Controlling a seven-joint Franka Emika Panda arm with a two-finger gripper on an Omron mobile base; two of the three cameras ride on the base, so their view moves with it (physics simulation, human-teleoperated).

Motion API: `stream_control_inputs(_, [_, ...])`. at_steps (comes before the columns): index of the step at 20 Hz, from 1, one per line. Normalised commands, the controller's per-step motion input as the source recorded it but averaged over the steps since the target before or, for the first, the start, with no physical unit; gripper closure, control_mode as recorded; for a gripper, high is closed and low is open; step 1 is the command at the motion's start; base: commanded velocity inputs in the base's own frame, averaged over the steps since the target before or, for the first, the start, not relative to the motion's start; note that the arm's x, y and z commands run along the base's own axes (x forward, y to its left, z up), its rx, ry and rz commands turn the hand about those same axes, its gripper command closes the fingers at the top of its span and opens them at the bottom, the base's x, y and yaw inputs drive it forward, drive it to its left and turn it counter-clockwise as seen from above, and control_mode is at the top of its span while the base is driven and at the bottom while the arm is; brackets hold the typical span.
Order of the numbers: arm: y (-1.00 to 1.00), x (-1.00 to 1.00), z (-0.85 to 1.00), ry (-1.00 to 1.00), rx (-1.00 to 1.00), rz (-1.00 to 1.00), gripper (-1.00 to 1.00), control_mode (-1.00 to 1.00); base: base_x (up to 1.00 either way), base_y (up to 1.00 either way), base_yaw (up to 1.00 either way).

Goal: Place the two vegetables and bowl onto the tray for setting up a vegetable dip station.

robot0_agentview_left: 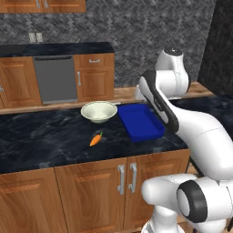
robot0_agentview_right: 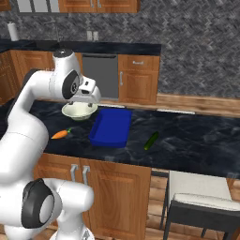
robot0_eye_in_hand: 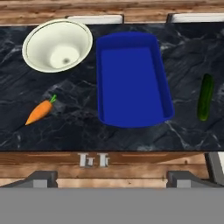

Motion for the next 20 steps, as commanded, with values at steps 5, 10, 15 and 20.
stream_control_inputs(5, [0.03,0.3,-0.13,0.0,0.02,0.0,-1.0,-1.0,0.0,0.0,0.0])
stream_control_inputs(10, [0.11,0.33,-0.12,0.0,0.0,-0.03,-1.0,-1.0,0.0,0.0,0.0])
stream_control_inputs(15, [0.12,0.32,-0.12,0.0,0.0,-0.07,-1.0,-1.0,0.0,0.0,0.0])
stream_control_inputs(20, [0.18,0.31,-0.11,0.0,0.02,-0.08,-1.0,-1.0,0.0,0.0,0.0])
